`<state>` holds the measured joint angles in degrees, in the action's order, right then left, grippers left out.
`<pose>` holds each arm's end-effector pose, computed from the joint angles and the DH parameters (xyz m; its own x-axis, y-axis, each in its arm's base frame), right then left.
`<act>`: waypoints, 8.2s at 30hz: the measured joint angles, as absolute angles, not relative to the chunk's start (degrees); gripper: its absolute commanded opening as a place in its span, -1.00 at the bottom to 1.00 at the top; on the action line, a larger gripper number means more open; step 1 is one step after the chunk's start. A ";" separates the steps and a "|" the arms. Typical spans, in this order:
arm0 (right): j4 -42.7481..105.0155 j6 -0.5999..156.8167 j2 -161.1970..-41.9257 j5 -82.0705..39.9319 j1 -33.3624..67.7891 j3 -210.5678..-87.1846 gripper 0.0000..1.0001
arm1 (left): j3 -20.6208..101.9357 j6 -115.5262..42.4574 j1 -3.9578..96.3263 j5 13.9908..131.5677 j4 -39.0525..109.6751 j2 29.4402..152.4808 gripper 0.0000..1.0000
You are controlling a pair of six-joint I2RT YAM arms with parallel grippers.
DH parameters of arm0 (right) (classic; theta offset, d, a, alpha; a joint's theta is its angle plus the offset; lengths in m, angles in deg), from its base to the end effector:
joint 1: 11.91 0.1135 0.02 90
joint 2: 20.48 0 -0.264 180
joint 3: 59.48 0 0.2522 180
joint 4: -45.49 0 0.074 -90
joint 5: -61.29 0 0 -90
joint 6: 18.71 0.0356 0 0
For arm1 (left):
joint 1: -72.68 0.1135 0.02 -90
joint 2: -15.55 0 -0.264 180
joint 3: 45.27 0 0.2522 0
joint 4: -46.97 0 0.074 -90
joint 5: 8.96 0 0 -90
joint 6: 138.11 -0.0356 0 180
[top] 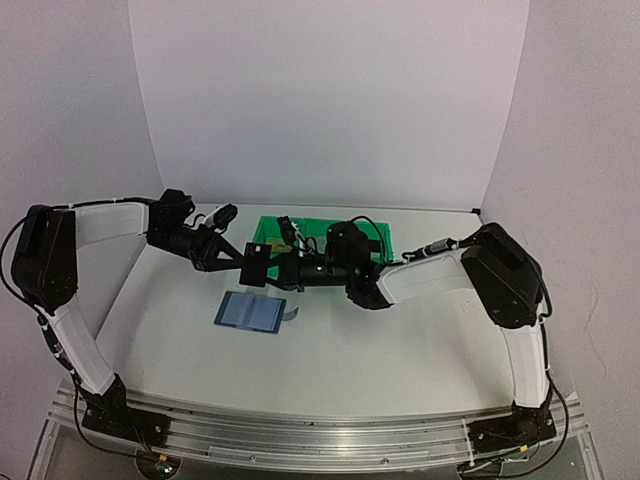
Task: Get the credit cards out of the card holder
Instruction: Place the credit card in the storage box.
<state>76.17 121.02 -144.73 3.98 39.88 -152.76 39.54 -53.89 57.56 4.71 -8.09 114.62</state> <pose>0.2872 0.3960 0.2014 -0.7615 0.0708 -0.6443 -0.6410 0.0652 0.7648 0.3145 -0.1208 0.2350 -0.8590 0.2568 -0.4429 0.4819 0.1134 -0.8689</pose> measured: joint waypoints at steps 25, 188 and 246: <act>12.55 58.64 -132.55 -5.00 45.01 -171.06 -1.00 | 57.81 -121.75 52.69 9.01 -42.43 115.24 0.10; 17.44 4.47 -146.71 -38.82 18.61 -173.00 -1.00 | 66.75 -31.60 57.09 45.75 3.23 141.47 0.38; 39.78 -17.42 -147.96 -36.93 19.02 -161.71 0.23 | 72.76 -31.75 56.39 40.55 3.73 147.01 0.38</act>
